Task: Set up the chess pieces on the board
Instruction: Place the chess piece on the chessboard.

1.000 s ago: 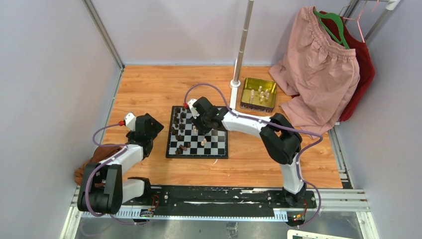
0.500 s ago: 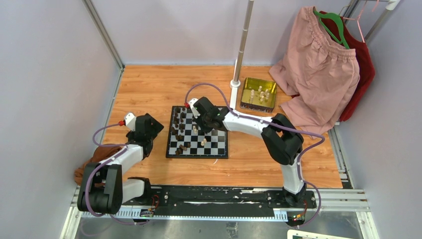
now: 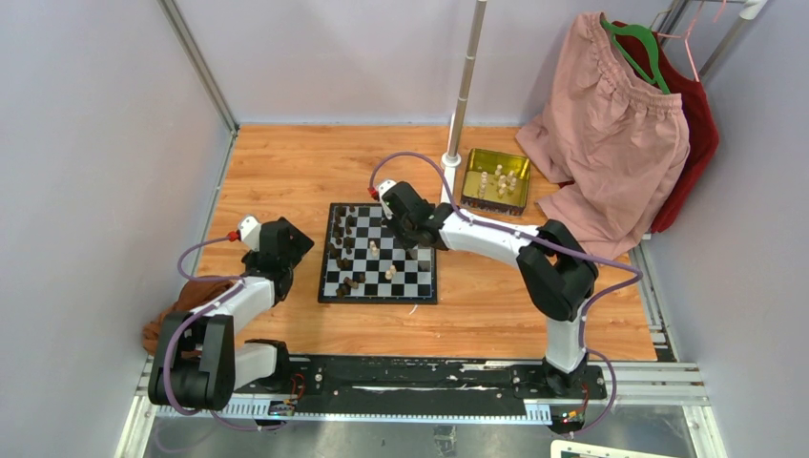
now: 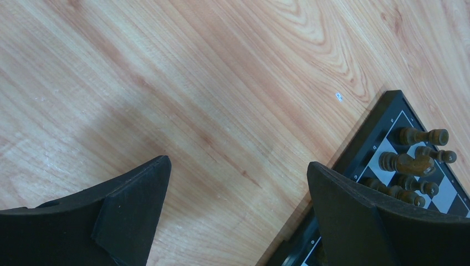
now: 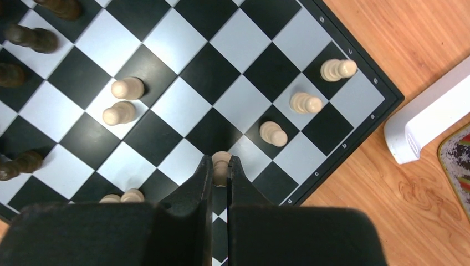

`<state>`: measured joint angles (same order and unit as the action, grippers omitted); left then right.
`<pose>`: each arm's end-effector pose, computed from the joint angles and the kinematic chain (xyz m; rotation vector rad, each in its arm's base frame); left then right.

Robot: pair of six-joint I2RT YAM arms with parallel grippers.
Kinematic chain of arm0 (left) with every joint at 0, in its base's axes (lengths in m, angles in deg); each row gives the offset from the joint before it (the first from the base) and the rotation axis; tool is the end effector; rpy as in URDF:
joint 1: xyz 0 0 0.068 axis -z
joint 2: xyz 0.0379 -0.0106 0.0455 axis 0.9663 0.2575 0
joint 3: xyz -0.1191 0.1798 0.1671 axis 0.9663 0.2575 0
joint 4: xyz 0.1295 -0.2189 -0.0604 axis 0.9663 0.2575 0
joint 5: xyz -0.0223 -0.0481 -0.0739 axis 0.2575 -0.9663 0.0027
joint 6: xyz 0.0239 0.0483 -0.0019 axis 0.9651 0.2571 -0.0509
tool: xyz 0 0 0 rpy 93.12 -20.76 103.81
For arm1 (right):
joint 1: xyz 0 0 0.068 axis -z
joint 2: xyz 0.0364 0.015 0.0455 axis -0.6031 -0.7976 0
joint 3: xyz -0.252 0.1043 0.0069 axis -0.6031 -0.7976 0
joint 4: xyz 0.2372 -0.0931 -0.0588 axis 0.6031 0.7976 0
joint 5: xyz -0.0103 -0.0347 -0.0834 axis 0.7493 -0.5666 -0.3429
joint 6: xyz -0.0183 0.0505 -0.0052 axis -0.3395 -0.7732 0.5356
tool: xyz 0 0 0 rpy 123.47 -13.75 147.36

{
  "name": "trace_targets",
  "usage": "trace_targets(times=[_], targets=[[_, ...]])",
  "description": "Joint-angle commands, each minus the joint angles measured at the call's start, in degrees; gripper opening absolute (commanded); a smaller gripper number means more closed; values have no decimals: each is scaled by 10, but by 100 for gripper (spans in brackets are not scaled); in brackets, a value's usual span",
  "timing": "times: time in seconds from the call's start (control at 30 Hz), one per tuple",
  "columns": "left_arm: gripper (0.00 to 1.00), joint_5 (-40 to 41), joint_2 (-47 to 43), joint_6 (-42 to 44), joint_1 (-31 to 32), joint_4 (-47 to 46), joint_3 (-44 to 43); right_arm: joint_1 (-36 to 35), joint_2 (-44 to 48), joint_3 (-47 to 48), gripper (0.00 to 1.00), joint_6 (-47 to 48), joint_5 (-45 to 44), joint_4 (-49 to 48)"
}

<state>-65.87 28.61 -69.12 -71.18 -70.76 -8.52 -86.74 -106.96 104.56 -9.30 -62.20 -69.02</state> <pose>0.2133 -0.0017 0.1496 -1.0073 1.9580 -0.0884 0.2789 0.3216 0.2197 -0.8954 2.1644 0.3080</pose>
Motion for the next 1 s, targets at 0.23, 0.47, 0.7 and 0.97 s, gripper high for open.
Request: trace_targets(times=[0.23,0.47,0.7,0.97], targets=[[100,12,-2,8,2,-14,5,26,17,-36,0,-34,-13,-11],[100,11,1,8,3,-14,3,34,9,-41,0,-38,-5,-20],[100,11,0,9,2,-14,4,38,1,-42,0,-41,4,-26],[100,11,0,8,3,-14,3,40,-8,-37,1,-42,15,-27]])
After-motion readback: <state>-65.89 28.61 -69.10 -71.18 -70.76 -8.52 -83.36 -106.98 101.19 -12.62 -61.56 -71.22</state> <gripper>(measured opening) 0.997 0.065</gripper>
